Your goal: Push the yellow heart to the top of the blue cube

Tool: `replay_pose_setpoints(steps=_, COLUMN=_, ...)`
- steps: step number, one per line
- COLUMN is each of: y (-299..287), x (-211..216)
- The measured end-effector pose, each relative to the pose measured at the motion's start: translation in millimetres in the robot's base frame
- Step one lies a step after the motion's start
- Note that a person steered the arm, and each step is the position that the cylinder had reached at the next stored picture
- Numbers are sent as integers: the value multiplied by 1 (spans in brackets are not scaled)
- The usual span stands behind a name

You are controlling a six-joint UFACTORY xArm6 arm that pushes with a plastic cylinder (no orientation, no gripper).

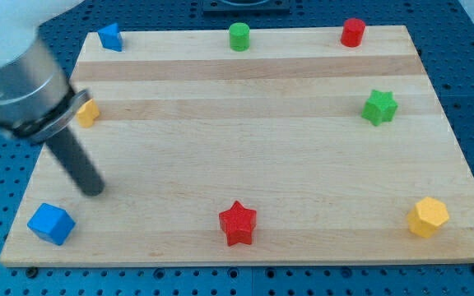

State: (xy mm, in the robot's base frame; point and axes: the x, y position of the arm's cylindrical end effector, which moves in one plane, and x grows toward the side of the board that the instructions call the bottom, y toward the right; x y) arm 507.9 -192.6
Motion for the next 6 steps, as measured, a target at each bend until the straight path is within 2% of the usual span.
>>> replay_pose_setpoints(steps=1, y=27, x=-79)
replay_pose_setpoints(steps=2, y=18, x=-150)
replay_pose_setpoints(steps=3, y=-34, x=-175)
replay_pose_setpoints(steps=4, y=-75, x=-175)
replay_pose_setpoints(steps=6, y=-83, x=-160)
